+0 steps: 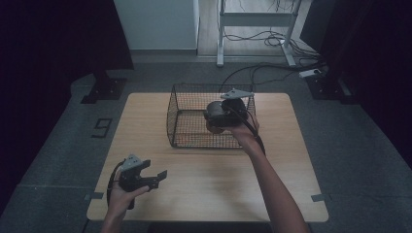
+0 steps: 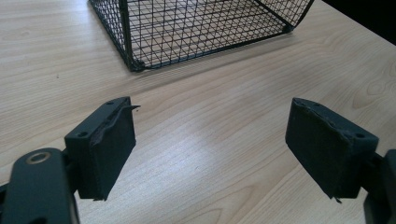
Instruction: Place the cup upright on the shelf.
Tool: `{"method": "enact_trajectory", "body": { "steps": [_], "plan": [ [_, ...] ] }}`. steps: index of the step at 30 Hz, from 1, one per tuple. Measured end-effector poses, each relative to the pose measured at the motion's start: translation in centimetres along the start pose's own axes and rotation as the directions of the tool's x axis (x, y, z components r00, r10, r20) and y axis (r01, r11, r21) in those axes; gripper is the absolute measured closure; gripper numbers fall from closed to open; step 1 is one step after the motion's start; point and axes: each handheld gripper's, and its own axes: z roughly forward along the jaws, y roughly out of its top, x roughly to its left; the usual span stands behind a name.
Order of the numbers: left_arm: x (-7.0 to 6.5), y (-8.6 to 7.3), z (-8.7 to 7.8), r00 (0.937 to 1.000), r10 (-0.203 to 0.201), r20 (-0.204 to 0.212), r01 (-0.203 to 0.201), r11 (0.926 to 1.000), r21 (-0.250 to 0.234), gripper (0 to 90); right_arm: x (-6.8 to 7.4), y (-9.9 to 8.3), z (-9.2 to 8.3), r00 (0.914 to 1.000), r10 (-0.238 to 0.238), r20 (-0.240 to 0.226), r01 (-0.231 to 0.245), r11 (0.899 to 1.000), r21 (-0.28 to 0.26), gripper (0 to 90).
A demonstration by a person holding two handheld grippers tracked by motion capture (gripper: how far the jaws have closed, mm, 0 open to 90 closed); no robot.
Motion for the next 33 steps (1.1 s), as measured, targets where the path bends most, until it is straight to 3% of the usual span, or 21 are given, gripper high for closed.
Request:
{"method": "enact_trajectory", "body": {
  "steps": [18, 33],
  "plan": [
    [0.1, 0.1, -0.2, 1.0000, 0.001, 0.005, -0.001, 1.0000, -0.005, 16.3, -2.0, 1.4, 3.7, 0.9979, 0.030, 0.058, -0.033, 0.998, 0.048, 13.1],
    [-0.3, 0.1, 0.0, 0.9997, 0.011, 0.020, -0.011, 0.9999, -0.003, 16.2, -3.3, 1.6, 7.2, 0.9958, 0.056, 0.073, -0.062, 0.994, 0.086, 13.2]
  ]
}}
